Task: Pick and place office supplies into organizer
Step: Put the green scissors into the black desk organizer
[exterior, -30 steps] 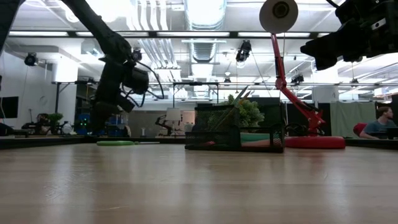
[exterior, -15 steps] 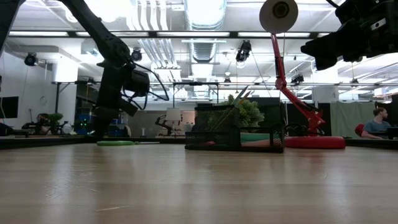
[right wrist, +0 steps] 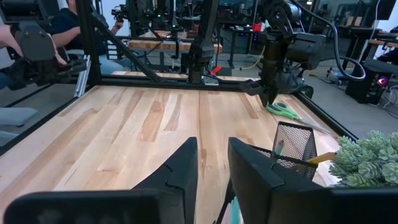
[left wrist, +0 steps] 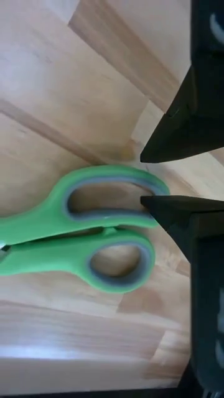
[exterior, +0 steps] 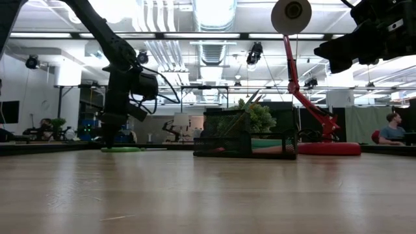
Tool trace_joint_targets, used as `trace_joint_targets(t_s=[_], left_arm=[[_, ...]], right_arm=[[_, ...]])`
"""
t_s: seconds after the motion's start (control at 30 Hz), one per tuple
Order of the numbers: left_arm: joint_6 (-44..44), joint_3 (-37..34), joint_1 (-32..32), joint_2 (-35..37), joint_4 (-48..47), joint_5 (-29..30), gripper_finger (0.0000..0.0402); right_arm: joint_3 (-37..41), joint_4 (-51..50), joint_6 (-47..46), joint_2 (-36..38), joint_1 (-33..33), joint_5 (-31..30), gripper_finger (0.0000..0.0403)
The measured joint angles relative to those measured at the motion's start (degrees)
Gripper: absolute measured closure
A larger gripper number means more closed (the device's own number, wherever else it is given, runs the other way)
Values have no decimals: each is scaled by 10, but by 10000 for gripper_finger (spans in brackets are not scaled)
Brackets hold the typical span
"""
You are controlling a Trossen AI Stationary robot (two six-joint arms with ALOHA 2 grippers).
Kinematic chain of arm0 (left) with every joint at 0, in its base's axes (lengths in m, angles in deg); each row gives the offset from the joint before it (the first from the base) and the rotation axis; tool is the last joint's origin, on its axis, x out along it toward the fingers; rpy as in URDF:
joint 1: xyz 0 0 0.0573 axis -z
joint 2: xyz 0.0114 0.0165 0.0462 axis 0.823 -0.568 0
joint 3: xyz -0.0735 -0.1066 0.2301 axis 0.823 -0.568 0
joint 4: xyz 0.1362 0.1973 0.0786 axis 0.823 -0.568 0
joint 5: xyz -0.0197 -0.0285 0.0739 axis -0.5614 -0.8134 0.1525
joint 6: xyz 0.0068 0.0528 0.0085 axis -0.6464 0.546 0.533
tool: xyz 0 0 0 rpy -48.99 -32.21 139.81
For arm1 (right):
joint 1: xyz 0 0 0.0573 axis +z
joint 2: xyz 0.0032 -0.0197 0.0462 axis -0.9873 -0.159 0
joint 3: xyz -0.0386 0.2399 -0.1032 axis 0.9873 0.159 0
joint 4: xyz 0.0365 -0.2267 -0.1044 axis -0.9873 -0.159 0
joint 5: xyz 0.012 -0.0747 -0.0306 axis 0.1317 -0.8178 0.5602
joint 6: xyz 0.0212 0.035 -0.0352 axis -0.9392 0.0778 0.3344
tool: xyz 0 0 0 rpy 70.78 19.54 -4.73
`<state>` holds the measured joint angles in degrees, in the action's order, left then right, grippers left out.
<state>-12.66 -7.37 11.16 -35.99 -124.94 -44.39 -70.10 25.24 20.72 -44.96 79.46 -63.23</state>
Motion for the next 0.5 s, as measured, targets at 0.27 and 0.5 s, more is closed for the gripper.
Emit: trace_joint_targets(t_s=[0.27, 0.5], left_arm=[[29, -7, 0, 0, 1, -5, 320], [101, -54, 1, 3, 54, -4, 320]], right_arm=[[0, 0, 0, 0, 0, 0, 335], [0, 0, 0, 0, 0, 0, 327]])
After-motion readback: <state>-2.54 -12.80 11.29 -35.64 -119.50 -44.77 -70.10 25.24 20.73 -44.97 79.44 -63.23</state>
